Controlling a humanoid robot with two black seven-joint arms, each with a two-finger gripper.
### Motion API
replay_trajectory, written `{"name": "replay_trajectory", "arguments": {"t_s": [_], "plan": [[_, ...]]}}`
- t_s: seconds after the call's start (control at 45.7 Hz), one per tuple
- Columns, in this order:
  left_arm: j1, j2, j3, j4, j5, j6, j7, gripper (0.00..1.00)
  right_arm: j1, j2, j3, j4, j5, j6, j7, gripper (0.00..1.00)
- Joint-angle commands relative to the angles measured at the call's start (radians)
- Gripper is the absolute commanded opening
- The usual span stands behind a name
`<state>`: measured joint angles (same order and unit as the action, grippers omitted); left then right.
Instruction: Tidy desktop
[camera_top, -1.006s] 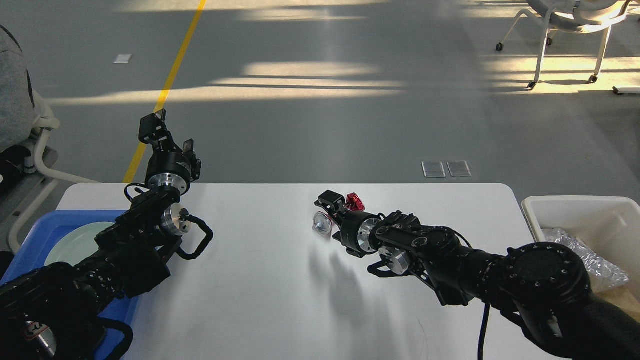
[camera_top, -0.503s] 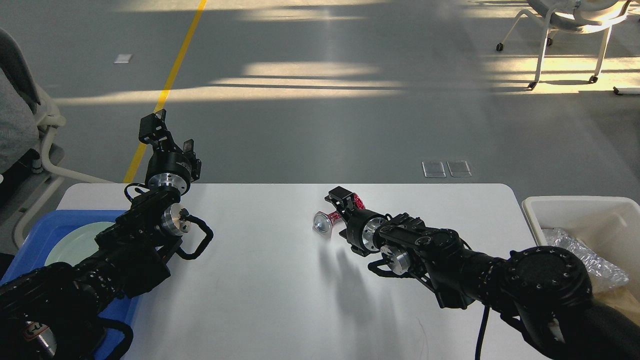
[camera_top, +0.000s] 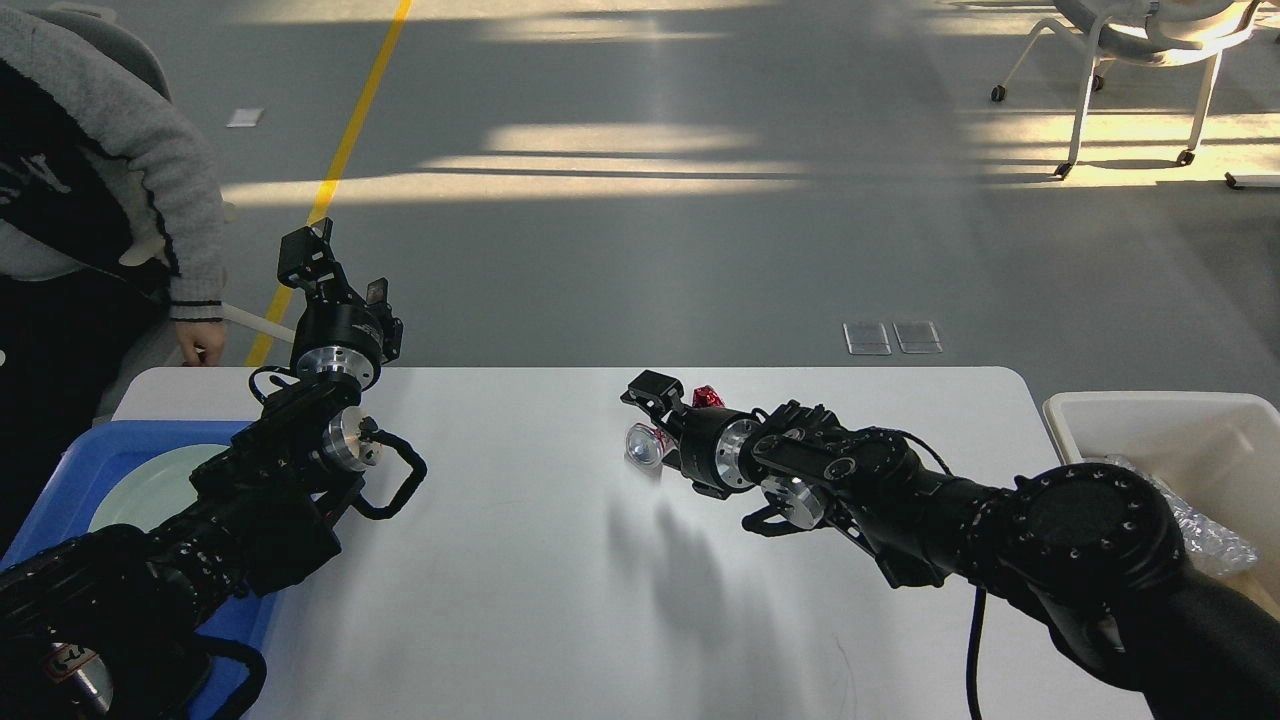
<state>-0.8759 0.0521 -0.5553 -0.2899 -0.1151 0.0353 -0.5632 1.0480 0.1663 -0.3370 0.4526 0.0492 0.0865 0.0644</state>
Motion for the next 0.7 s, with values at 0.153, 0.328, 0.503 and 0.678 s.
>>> {"name": "replay_trajectory", "arguments": {"t_s": [0.153,0.328,0.503,0.678], "plan": [[0.0,0.0,0.0,0.0,0.0,0.0,0.0,0.96,0.095,-0.097,-0.096,0.101,-0.002,0.121,0.006,1.0],[0.0,0.0,0.0,0.0,0.0,0.0,0.0,0.96,0.095,-0.106,-0.126,0.097,-0.095,0.107,0.008,1.0],[0.0,0.0,0.0,0.0,0.0,0.002,0.0,0.96,0.093,-0.102,-0.093,0.089,-0.112,0.053,0.008,1.0],[0.0,0.0,0.0,0.0,0.0,0.0,0.0,0.96,0.086,-0.102,0.003,0.087,-0.029,0.052,0.0,1.0]]}}
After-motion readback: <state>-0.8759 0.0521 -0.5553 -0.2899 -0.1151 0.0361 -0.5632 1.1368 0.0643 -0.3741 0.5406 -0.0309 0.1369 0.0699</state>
